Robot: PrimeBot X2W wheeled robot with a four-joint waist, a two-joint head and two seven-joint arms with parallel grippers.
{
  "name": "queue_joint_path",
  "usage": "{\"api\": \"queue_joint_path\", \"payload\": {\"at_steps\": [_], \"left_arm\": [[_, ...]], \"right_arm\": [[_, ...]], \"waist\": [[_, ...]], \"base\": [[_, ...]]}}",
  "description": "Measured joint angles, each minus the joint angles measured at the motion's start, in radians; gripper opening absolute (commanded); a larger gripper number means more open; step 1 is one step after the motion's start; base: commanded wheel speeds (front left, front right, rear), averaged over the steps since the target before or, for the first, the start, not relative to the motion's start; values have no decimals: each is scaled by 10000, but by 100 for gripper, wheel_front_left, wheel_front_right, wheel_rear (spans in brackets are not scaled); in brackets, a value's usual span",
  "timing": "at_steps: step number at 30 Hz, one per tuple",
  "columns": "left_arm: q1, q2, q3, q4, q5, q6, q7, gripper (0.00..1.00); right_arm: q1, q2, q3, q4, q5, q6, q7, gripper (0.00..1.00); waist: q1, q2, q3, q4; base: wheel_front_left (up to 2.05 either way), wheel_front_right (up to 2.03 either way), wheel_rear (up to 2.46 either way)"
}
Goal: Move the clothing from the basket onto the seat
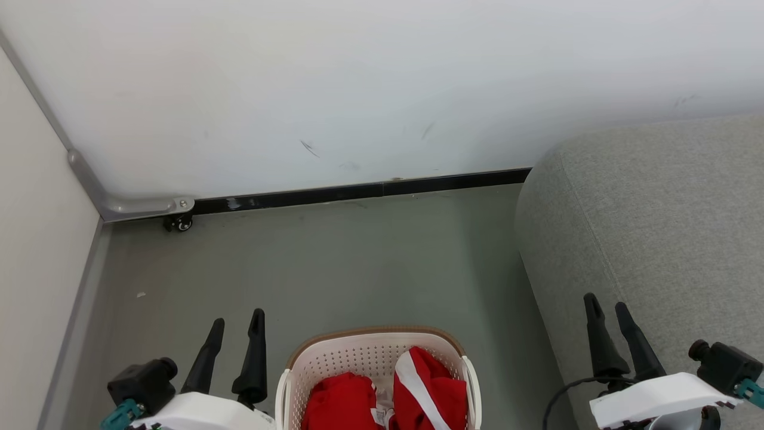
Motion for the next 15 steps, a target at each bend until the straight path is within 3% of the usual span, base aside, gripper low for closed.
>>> {"api": "queue_joint_path", "payload": {"at_steps": [15], "left_arm": [[189, 63, -523, -29, 2727, 763, -614, 100]], "right_arm": [[20, 82, 134, 2, -2663, 0, -236, 100]], "waist": [[-20, 0, -61, 28]], "base": [[0, 0, 0]]}}
